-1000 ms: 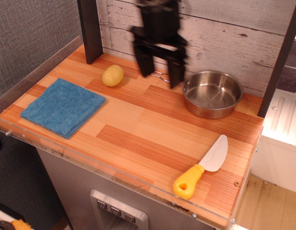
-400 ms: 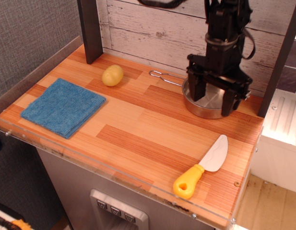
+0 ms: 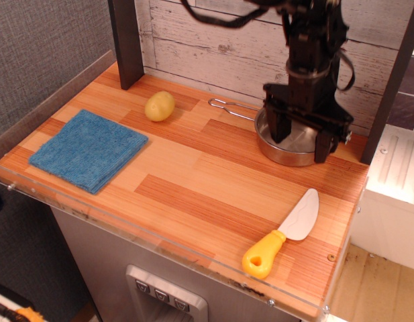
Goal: Pick up the pot and place it on the blue cloth
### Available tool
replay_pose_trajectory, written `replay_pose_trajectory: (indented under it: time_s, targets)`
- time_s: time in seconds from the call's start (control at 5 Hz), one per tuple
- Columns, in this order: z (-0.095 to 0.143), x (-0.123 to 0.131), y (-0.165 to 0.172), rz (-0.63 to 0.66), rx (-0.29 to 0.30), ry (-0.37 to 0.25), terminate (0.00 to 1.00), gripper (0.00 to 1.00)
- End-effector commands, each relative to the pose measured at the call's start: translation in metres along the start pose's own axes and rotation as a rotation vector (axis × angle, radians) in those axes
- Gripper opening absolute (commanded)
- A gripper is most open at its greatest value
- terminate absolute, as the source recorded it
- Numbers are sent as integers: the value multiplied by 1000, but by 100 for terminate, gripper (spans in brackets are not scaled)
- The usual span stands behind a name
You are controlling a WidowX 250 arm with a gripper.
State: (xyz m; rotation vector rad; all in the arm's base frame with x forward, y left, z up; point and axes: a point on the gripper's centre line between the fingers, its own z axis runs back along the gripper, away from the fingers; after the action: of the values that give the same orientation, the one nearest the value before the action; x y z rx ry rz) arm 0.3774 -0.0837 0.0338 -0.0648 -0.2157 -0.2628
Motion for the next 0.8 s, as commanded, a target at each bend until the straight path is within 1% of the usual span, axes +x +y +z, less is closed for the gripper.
replay_pose_trajectory:
  time_s: [0.0,0.2,0.4,0.6]
  targets:
    - [9,7,-6,-23,-3,-91,0,100]
    - [4,7,-5,-42,-3,-121,0,100]
    - [3,7,-5,-59,0,-155,0,0]
    - [4,6,-3,-72,-11,-153,0,0]
